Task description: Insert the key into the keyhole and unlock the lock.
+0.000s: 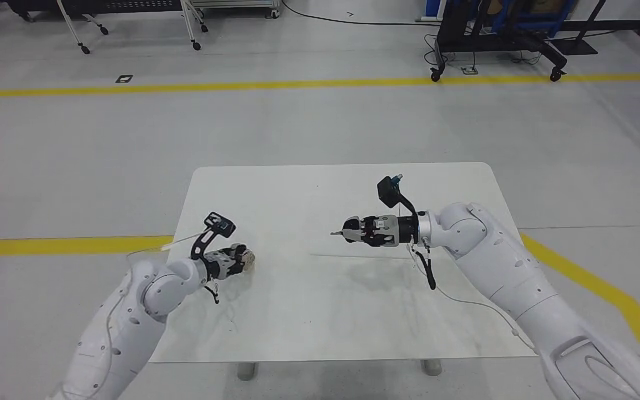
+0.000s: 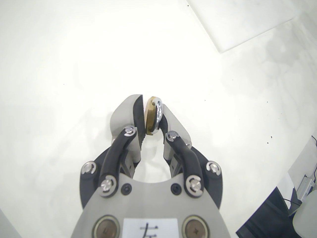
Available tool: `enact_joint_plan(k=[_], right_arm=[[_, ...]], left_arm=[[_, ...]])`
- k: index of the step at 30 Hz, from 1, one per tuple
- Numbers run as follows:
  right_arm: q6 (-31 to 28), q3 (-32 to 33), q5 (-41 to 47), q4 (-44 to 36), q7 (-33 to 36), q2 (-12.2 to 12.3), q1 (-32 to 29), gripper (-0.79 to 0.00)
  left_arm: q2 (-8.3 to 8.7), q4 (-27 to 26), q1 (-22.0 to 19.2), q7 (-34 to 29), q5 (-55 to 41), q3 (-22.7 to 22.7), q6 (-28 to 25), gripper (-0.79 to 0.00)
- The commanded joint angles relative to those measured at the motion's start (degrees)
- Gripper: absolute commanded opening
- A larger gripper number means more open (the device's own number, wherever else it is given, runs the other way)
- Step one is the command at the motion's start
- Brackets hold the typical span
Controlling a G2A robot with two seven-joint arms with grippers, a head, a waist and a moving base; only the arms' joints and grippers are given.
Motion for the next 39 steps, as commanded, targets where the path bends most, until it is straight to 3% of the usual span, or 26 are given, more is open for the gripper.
enact_joint_plan(k=[1,10,16,28,31,34,39], right_arm=[[0.00,0.00,0.00,0.00,0.00,0.00,0.00,-0.785],[0.00,0.00,0.00,0.00,0.00,0.00,0.00,-0.785],[0.00,0.00,0.00,0.00,0.00,0.00,0.00,-0.785],[0.00,0.00,0.00,0.00,0.00,0.00,0.00,-0.785],[0.00,0.00,0.00,0.00,0.00,0.00,0.00,-0.785],[0.00,0.00,0.00,0.00,0.00,0.00,0.00,-0.785],[0.00,0.00,0.00,0.00,0.00,0.00,0.00,-0.785]], left_arm=[[-0.08,0.17,-0.21,-0.07,0.07,0.25,0.27,-0.785],[-0.50,0.36,-0.87,0.69,-1.34,0.81,1.28,-0.785],[-1.06,0.33,-1.03,5.18,-9.72,0.23,-2.16,-0.785],[-1.10,0.25,-0.92,5.42,-10.21,0.28,-2.24,-0.785],[-1.72,2.63,-1.45,4.49,-22.22,0.65,-5.31,-0.785],[-2.62,8.03,-4.91,-3.34,-39.72,2.26,-7.78,-0.785],[-5.44,21.16,-15.65,-22.13,-66.15,7.63,0.79,-0.785]])
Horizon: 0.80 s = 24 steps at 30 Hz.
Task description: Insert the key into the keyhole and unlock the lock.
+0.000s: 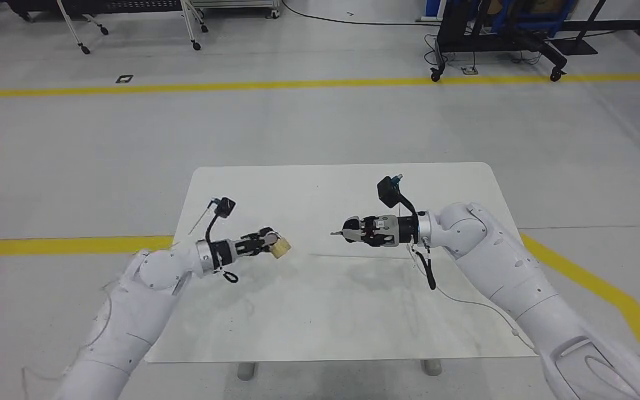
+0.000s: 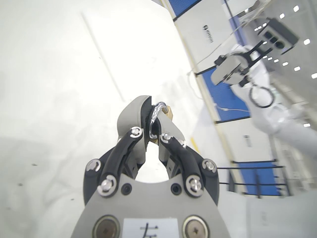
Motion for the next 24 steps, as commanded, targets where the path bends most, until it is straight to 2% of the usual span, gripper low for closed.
enact_joint_plan(k=[1,4,7,11,15,24], right_arm=[[0.00,0.00,0.00,0.00,0.00,0.00,0.00,-0.785],[0.00,0.00,0.00,0.00,0.00,0.00,0.00,-0.785],[0.00,0.00,0.00,0.00,0.00,0.00,0.00,-0.785],[0.00,0.00,0.00,0.00,0.00,0.00,0.00,-0.785],[0.00,0.00,0.00,0.00,0.00,0.00,0.00,-0.785],[0.18,0.00,0.08,-0.19,-0.28,-0.02,-0.15,-0.785]], left_arm=[[-1.22,5.32,-4.14,-6.89,-10.97,2.13,3.36,-0.785],[-3.50,12.76,-9.52,-13.88,-20.59,5.19,6.76,-0.785],[-6.00,18.96,-13.82,-18.02,-27.09,8.24,9.87,-0.785],[-9.39,25.53,-18.11,-20.18,-32.91,11.74,13.95,-0.785],[-12.47,30.63,-21.40,-19.71,-34.74,14.95,18.16,-0.785],[-12.46,30.50,-20.91,-18.67,-34.40,15.02,18.50,-0.785]])
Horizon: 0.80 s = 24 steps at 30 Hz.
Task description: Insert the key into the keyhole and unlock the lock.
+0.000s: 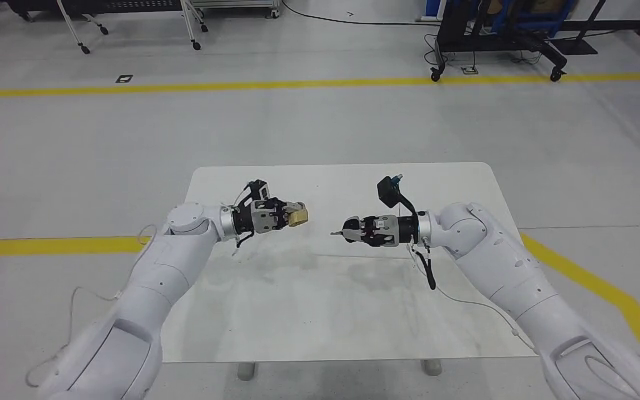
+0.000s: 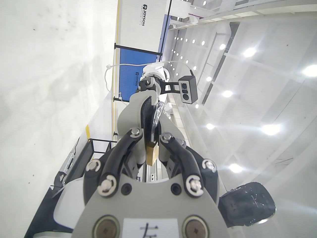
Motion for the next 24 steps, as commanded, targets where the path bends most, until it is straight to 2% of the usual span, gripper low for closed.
enact_joint_plan(k=[1,3,10,14,16,21,24], right_arm=[[0.70,0.06,0.19,-0.83,-1.08,-0.06,-0.47,-0.785],[1.08,0.35,0.85,-1.63,-2.06,-0.11,-0.50,-0.785],[3.91,1.47,3.60,-2.11,-5.60,-0.48,0.10,-0.785],[6.97,2.45,7.13,-2.35,-7.91,-0.65,-0.47,-0.785],[8.05,2.78,11.61,-2.59,-9.00,-0.81,-1.47,-0.785],[10.22,2.97,22.14,-2.29,-5.53,-1.03,-2.27,-0.785],[9.88,3.01,24.21,-2.60,-3.20,-1.05,-2.27,-0.785]], left_arm=[[0.15,-0.16,0.95,3.14,1.31,0.06,0.88,-0.785],[0.58,-0.66,1.96,6.18,2.49,-0.37,2.99,-0.785],[1.39,-5.25,2.36,11.75,1.58,-2.22,19.78,-0.785],[0.12,-7.81,2.12,15.72,-6.48,-4.21,21.84,-0.785],[-0.92,-7.99,1.81,17.21,-9.66,-4.01,22.70,-0.785],[-3.67,-5.11,0.89,17.55,-16.22,-2.56,24.45,-0.785],[-3.67,-5.11,0.89,17.55,-16.22,-2.56,24.45,-0.785]])
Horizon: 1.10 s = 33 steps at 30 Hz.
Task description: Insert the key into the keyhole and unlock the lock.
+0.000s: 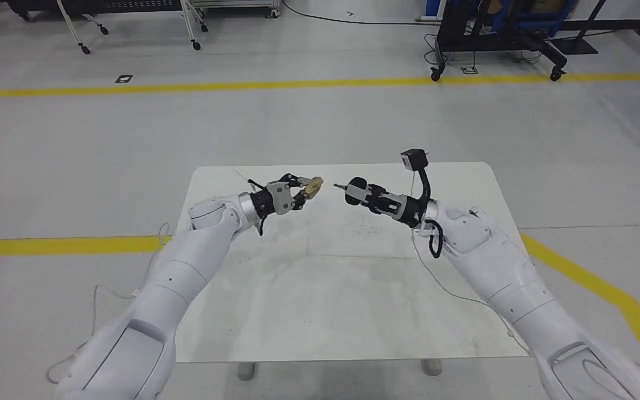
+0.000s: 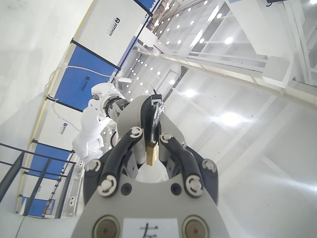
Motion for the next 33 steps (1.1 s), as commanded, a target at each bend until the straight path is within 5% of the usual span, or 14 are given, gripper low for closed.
enact_joint_plan(k=[1,9,13,20,28,33], right_arm=[[-0.08,0.01,0.02,-0.03,0.17,0.01,0.02,-0.785],[-0.08,0.01,0.02,-0.03,0.17,0.01,0.02,-0.785],[3.18,1.01,0.08,-0.87,-1.02,0.16,-0.55,-0.785],[27.34,3.52,11.68,-6.96,5.65,1.34,-5.28,-0.785],[42.52,5.14,7.67,-19.08,-2.25,2.03,-11.43,-0.785],[45.79,4.93,7.76,-22.39,-4.51,1.66,-12.71,-0.785]], left_arm=[[0.04,-0.08,0.02,0.02,0.16,-0.02,-0.03,-0.785],[0.04,-0.08,0.02,0.02,0.16,-0.02,-0.03,-0.785],[0.42,-2.08,2.52,3.80,2.82,-0.77,-5.51,-0.785],[0.54,-6.94,4.78,7.11,7.19,-1.20,-9.94,-0.785],[1.18,-11.33,7.22,13.86,12.33,-2.84,-12.37,-0.785],[1.75,-14.70,9.18,16.81,15.30,-4.25,-13.44,-0.785]])
